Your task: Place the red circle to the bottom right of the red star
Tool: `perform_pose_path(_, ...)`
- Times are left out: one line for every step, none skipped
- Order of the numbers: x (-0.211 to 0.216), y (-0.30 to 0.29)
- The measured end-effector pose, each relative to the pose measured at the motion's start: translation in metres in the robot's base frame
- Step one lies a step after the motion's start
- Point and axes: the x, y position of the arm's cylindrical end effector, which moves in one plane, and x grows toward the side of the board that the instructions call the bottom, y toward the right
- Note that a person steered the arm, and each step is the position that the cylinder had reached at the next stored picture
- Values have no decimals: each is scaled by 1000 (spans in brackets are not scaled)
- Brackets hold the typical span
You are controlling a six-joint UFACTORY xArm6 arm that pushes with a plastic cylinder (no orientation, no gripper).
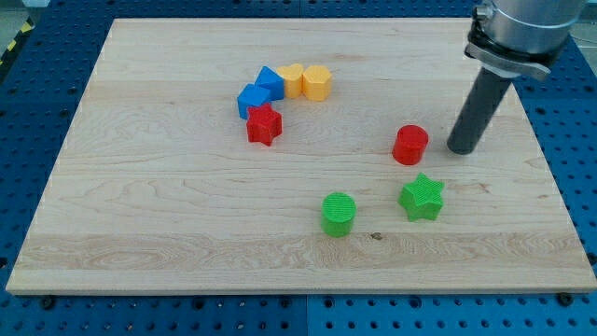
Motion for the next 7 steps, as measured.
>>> perform_pose_path(-3, -42)
perform_pose_path(-3, -75)
perform_pose_path(-12, -52)
perform_pose_path(-9, -19)
perform_pose_path(12, -21)
perform_pose_path(24, -36)
perform_pose_path(24, -78)
